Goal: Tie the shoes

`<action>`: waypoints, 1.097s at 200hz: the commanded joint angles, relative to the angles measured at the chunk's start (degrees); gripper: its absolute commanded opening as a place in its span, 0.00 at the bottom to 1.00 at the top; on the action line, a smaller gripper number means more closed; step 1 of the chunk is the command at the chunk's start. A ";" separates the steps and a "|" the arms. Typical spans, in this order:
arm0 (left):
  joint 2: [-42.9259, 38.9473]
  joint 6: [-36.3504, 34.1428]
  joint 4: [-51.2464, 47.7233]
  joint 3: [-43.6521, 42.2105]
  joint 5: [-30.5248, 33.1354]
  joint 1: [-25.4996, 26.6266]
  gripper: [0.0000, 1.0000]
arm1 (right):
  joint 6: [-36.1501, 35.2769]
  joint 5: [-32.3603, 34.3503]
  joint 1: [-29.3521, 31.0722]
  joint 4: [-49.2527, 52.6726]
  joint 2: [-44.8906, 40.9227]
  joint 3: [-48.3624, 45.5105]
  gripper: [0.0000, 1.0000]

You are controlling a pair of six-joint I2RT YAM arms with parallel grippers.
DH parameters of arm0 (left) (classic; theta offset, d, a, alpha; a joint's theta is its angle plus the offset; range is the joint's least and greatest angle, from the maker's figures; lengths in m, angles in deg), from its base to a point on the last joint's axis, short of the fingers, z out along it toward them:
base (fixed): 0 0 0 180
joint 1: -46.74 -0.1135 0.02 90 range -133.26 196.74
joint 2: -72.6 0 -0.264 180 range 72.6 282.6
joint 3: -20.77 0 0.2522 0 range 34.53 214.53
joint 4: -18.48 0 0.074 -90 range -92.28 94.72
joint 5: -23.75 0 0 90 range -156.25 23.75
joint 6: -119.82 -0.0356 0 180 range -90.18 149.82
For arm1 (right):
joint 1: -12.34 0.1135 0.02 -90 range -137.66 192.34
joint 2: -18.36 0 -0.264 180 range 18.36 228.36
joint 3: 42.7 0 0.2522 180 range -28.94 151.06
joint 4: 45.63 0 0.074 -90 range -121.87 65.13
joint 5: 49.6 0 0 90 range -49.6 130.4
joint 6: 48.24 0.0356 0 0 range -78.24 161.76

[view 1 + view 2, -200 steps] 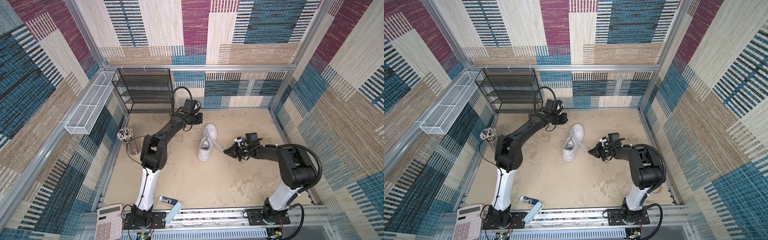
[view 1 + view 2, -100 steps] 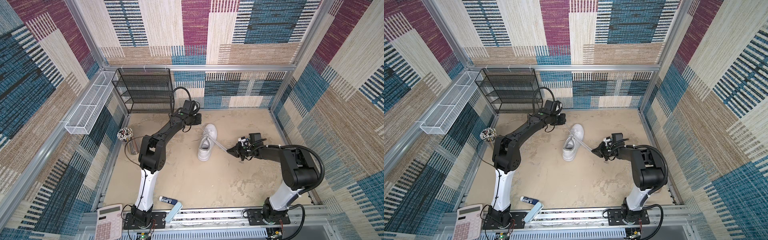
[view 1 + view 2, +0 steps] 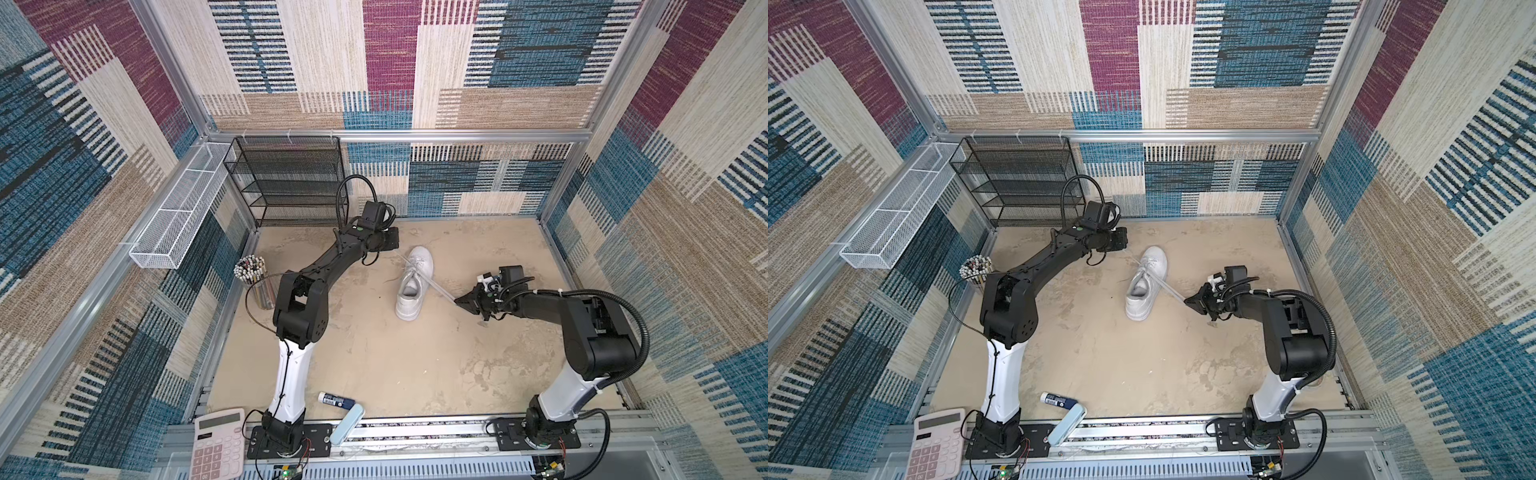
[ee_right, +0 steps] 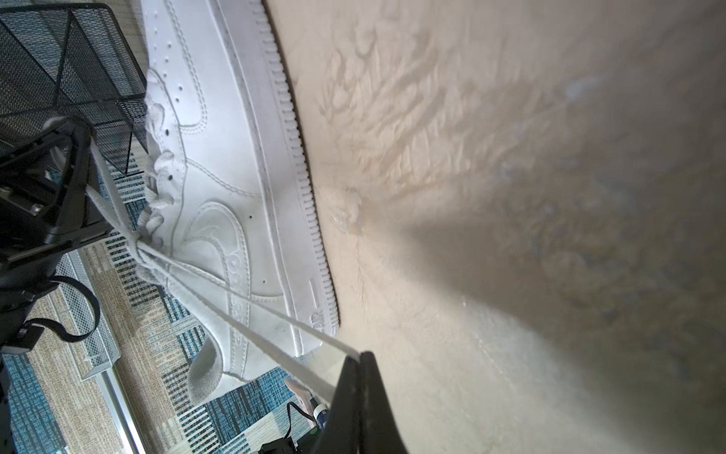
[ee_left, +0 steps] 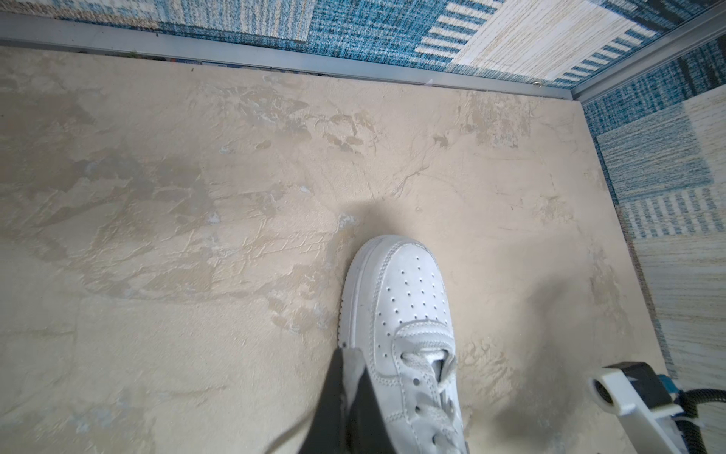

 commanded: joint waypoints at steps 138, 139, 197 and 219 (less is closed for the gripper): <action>-0.62 0.79 2.25 -0.76 0.95 -1.19 0.00 | -0.29 0.41 -0.79 0.65 0.83 0.31 0.00; -0.53 0.75 2.16 -0.64 0.84 -1.15 0.00 | -0.25 0.35 -0.79 0.64 0.82 0.33 0.00; -1.97 2.48 4.72 -5.39 2.79 -1.36 0.00 | -2.64 0.16 -1.03 4.28 2.03 3.11 0.00; -2.19 1.77 3.93 -5.05 2.92 -1.64 0.00 | -2.14 0.20 -1.09 3.40 1.79 2.03 0.00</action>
